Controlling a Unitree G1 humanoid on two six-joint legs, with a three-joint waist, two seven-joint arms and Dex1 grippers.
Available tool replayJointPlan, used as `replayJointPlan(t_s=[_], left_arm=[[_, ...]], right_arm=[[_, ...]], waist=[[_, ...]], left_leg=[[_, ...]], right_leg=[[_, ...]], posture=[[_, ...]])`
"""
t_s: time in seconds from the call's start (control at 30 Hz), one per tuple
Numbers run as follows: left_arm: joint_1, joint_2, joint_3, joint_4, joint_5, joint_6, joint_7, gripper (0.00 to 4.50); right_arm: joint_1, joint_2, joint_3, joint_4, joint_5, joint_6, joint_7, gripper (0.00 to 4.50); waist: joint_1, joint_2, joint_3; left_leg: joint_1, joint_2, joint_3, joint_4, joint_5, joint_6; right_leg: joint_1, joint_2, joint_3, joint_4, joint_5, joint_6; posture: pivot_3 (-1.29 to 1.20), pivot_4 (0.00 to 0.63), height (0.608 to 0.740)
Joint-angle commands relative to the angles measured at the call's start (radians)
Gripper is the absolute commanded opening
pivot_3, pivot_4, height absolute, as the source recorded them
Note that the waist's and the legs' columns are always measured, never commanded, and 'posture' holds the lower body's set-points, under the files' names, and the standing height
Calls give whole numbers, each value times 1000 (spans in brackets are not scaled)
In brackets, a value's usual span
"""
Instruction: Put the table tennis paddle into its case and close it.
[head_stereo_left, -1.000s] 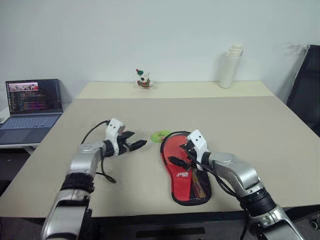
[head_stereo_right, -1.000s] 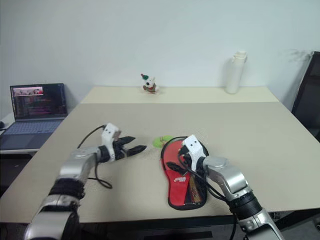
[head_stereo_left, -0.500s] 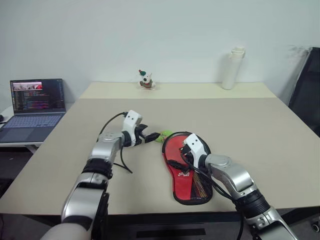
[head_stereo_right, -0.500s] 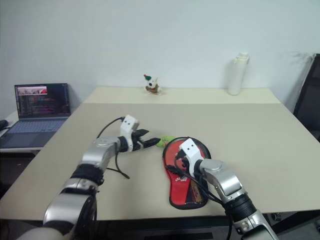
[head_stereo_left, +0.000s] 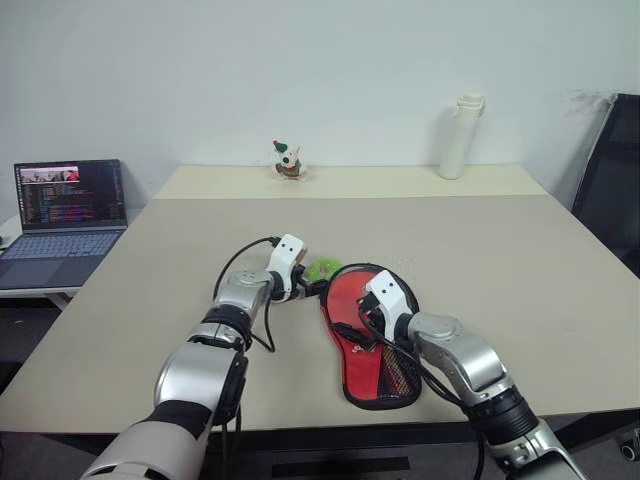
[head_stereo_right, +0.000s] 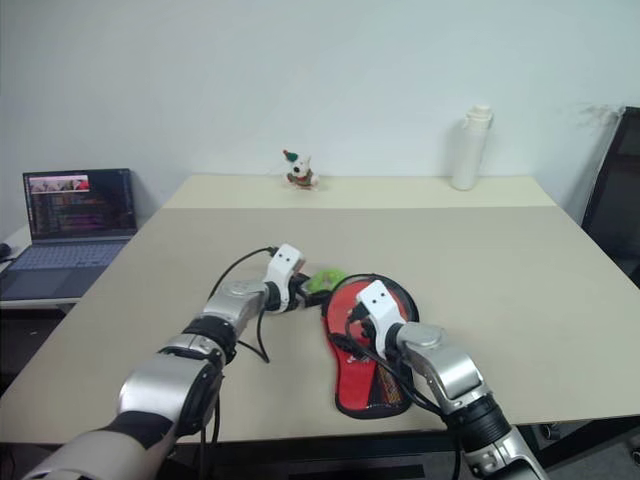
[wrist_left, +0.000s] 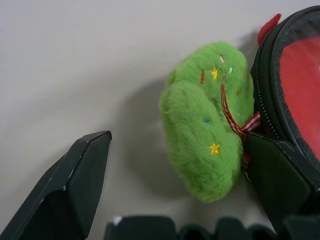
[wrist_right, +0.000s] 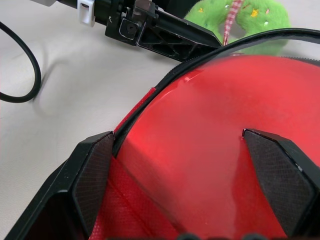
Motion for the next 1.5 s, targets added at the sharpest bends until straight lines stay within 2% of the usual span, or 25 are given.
replayJointPlan(t_s=[0.03, 0.5, 0.57, 0.9, 0.93, 1.1, 1.5], left_arm=[[1, -22, -6, 24, 29, 3, 23, 4444], [26, -28, 37, 9, -5, 9, -7, 4444], [29, -28, 49, 8, -10, 16, -12, 3907], [32, -24, 81, -8, -21, 17, -33, 234], [29, -23, 82, -9, -21, 17, -32, 15], [-3, -23, 77, -25, -14, -10, -7, 15], [-211, -76, 50, 32, 68, -66, 157, 15]], right_arm=[[8, 14, 2, -24, -8, 10, -7, 4500], [-25, 43, -23, 70, -80, -59, -71, 4500], [-28, 44, -23, 77, -81, -64, -73, 4500], [-29, 35, -6, 92, -105, -80, -75, 4500], [-29, 29, -1, 96, -117, -85, -79, 4500], [-26, 5, 9, 133, -171, -111, -89, 4500], [41, -19, 61, 158, -195, -91, -28, 4500]], waist=[[1, 0, -1], [1, -2, -2], [1, -2, -2], [1, -2, -2], [1, -2, -2], [0, -2, -2], [2, -3, -3]], left_leg=[[0, 0, 0, 0, 0, 0], [0, 0, 0, 0, 0, 0], [0, 0, 0, 0, 0, 0], [1, 0, 0, 0, 0, 0], [1, 0, 0, 0, 0, 0], [1, 0, 0, 0, 0, 0], [1, -1, 1, 0, 0, 0]], right_leg=[[0, 0, 0, 0, 0, 0], [0, -1, 0, 0, 0, 0], [0, -1, 0, 0, 0, 0], [0, -1, 0, 1, 0, 0], [0, -1, 0, 1, 0, 0], [0, -1, 0, 1, 0, 0], [1, -1, 0, -1, 0, 0]], posture=[[0, 150, 740], [0, 150, 740], [0, 150, 740], [0, 150, 740], [0, 150, 740], [0, 150, 740], [0, 150, 740]])
